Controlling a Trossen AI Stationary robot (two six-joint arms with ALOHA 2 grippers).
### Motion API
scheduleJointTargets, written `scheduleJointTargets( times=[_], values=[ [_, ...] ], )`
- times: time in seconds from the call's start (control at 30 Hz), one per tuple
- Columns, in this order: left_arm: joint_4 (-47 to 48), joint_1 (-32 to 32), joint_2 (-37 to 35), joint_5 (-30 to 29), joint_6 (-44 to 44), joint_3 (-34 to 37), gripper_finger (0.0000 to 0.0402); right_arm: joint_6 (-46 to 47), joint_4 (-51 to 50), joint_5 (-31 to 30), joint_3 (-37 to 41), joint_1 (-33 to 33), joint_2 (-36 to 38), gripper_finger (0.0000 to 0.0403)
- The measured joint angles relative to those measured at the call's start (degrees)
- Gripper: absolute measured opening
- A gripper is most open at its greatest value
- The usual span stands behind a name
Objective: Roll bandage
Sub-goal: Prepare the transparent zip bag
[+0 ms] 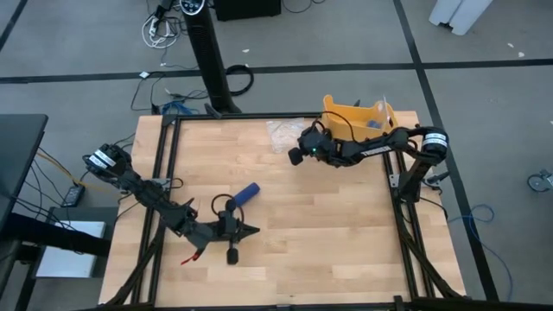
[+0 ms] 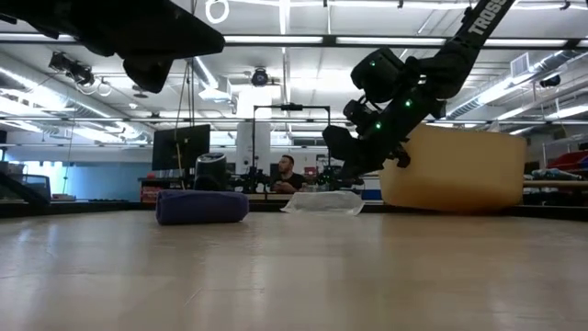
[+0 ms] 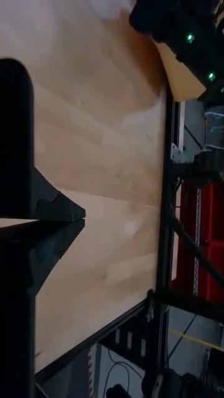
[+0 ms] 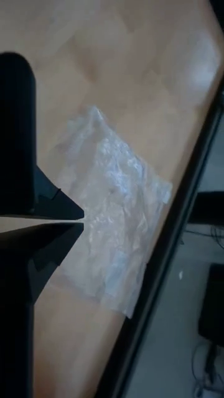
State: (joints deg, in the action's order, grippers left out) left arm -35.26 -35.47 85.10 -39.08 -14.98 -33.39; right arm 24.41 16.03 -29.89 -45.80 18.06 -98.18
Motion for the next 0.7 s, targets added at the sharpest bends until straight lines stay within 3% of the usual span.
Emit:
scheduleJointTargets(
  times=[0.33, 0.5, 0.7],
  values=[
    [0.5, 0.2, 0.0, -2.8, 1.3, 0.0, 0.0007, 2.6, 2.2, -2.5, 0.1, -2.5, -4.3, 0.0018],
    [0.5, 0.2, 0.0, -3.0, 1.3, 0.0, 0.0007, 1.5, 4.7, -11.2, 0.2, -8.1, -6.5, 0.0017],
    [0.5, 0.2, 0.0, -3.2, 1.5, -0.1, 0.0007, -8.3, 15.9, -17.8, 0.1, -12.9, -6.7, 0.0010]
  ],
)
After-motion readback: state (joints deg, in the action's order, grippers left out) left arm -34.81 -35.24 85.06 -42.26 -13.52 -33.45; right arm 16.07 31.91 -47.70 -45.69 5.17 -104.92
